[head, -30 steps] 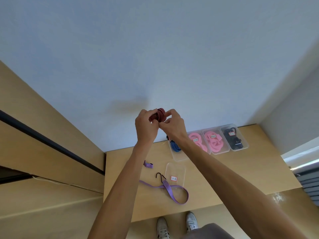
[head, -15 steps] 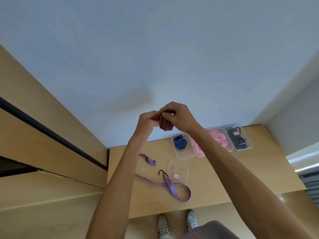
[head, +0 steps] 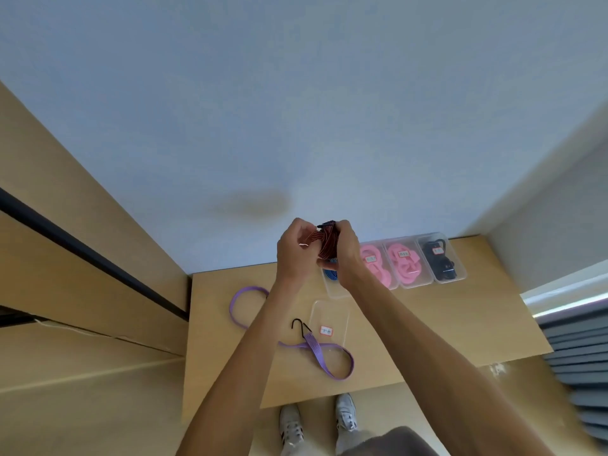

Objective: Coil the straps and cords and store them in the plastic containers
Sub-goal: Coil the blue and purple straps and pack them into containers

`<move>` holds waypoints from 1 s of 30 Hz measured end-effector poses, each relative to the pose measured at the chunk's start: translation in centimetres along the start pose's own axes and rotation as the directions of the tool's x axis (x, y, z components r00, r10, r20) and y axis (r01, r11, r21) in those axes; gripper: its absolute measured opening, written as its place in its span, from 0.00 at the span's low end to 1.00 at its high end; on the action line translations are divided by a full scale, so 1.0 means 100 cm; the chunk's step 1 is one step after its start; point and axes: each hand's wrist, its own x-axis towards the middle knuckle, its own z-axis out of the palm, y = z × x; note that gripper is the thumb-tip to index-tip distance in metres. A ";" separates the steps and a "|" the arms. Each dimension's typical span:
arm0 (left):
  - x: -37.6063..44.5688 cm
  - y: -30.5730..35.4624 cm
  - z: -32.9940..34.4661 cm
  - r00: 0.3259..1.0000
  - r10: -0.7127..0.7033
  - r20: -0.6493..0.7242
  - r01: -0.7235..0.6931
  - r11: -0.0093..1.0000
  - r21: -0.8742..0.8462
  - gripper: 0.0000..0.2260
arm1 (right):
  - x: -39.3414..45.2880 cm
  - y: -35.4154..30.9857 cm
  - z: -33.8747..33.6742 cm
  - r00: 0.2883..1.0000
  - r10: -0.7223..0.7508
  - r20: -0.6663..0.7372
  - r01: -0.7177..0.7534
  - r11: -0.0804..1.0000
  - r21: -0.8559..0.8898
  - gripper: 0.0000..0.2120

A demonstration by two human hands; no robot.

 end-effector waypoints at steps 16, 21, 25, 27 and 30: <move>0.018 -0.126 0.121 0.938 -0.345 0.036 0.333 0.924 0.187 0.05 | 0.122 0.080 -0.084 0.973 -0.085 -0.214 -0.023 0.890 -0.455 0.10; 0.024 -0.163 0.140 0.940 -0.340 0.009 0.316 0.883 0.347 0.03 | 0.154 0.111 -0.099 0.987 -0.138 -0.077 0.061 0.781 -0.621 0.16; 0.018 -0.182 0.140 0.957 -0.284 0.049 0.220 0.829 0.514 0.06 | 0.161 0.131 -0.102 0.977 -0.215 0.006 0.142 0.622 -0.770 0.08; 0.015 -0.189 0.137 0.957 -0.275 0.088 0.169 0.781 0.601 0.05 | 0.161 0.137 -0.104 0.961 -0.268 0.066 0.202 0.522 -0.829 0.11; 0.013 -0.193 0.132 0.966 -0.247 0.069 0.144 0.745 0.651 0.04 | 0.159 0.143 -0.111 0.918 -0.361 0.163 0.305 0.382 -0.872 0.20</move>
